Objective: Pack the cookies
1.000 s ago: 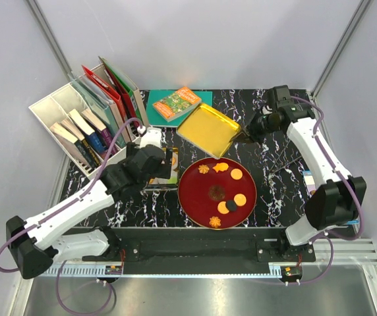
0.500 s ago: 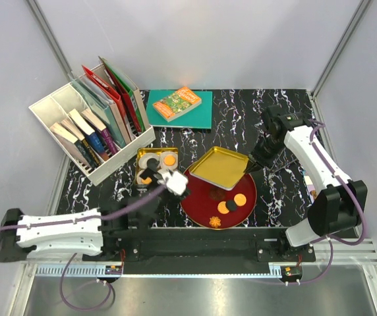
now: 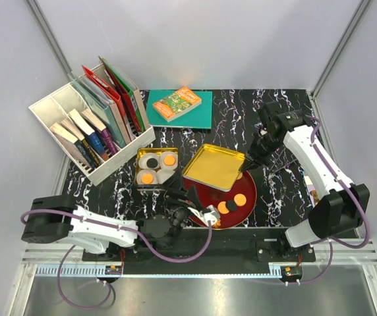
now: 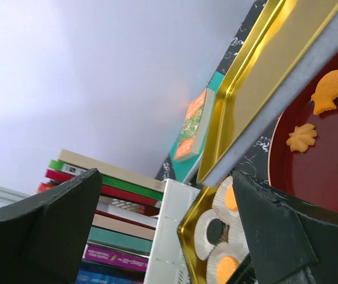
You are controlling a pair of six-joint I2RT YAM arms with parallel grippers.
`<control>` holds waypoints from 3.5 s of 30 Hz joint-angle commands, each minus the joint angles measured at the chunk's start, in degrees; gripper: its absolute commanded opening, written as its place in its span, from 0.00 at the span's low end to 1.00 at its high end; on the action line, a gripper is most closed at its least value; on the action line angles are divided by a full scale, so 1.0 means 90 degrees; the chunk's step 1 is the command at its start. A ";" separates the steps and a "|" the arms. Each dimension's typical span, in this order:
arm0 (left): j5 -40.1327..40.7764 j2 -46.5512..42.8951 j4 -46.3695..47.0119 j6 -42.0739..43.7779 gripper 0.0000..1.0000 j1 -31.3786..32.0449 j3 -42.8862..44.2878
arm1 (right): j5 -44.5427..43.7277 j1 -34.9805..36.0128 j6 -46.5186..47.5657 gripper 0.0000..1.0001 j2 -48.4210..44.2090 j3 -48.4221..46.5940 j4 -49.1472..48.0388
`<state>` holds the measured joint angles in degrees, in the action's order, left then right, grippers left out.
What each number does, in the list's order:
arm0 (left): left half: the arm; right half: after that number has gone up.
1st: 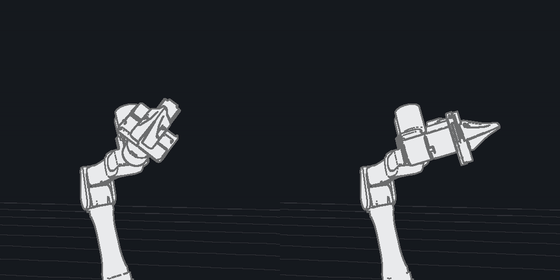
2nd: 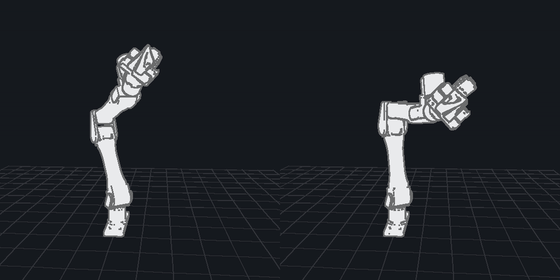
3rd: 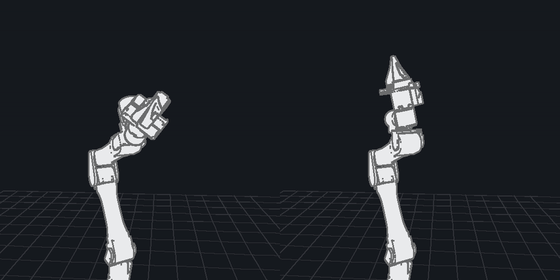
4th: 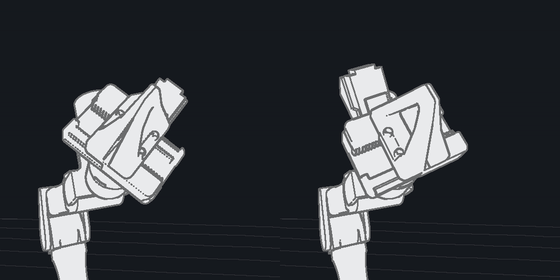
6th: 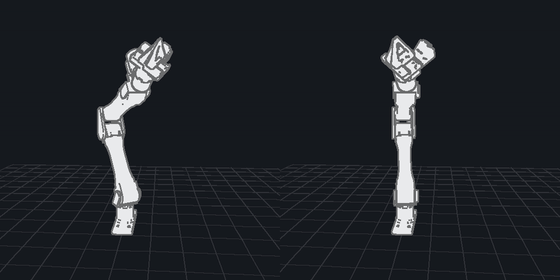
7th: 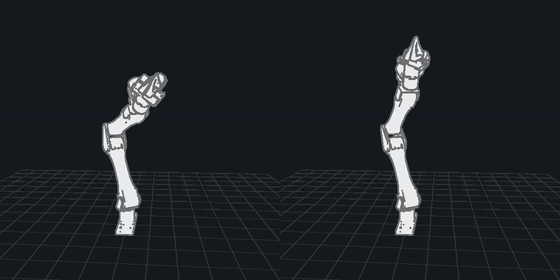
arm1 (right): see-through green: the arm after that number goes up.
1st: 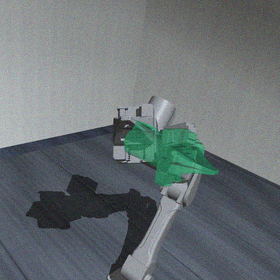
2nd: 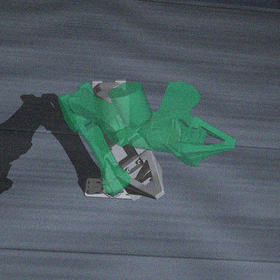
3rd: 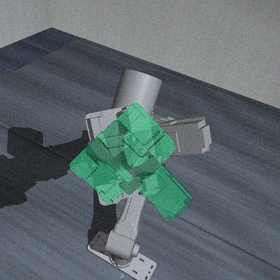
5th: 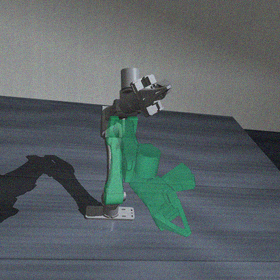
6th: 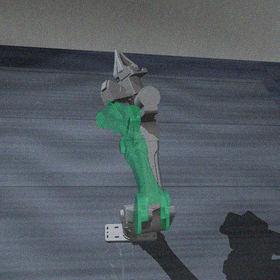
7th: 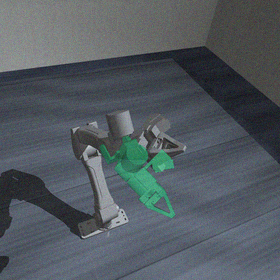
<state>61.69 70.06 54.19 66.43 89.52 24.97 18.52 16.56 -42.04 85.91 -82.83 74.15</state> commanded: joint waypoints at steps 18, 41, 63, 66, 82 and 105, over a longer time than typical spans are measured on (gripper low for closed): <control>-0.0624 0.1013 0.2318 0.2003 0.87 0.0220 -0.0001 | 0.0950 0.0406 -0.0260 0.00 -0.0962 0.0687 -0.0446; -0.0634 0.1610 0.2904 0.2237 0.00 0.0230 0.0272 | 0.0979 0.0504 -0.0378 0.00 -0.1381 0.0668 -0.0514; -0.0107 0.0956 0.3333 0.2336 0.00 0.0181 0.1014 | 0.0872 0.0494 0.0023 0.82 -0.1782 -0.0367 -0.1129; 0.0156 0.0595 0.3198 0.1792 0.03 0.0123 0.1316 | 0.0522 0.0504 0.0033 0.84 -0.1986 -0.0445 -0.1334; 0.0079 -0.2930 -0.5034 -0.6687 0.00 -0.0952 0.2763 | -0.0203 0.0494 -0.0407 1.00 -0.3188 0.0081 -0.3180; -0.5670 -0.3341 -0.8181 -1.1433 0.00 -0.4124 0.3427 | 0.0215 0.0494 -0.0475 1.00 -0.3823 0.2132 -0.4615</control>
<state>29.08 39.40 -20.60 -28.18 57.21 55.09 15.84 21.19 -48.12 51.86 -65.71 40.38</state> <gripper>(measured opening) 0.176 0.994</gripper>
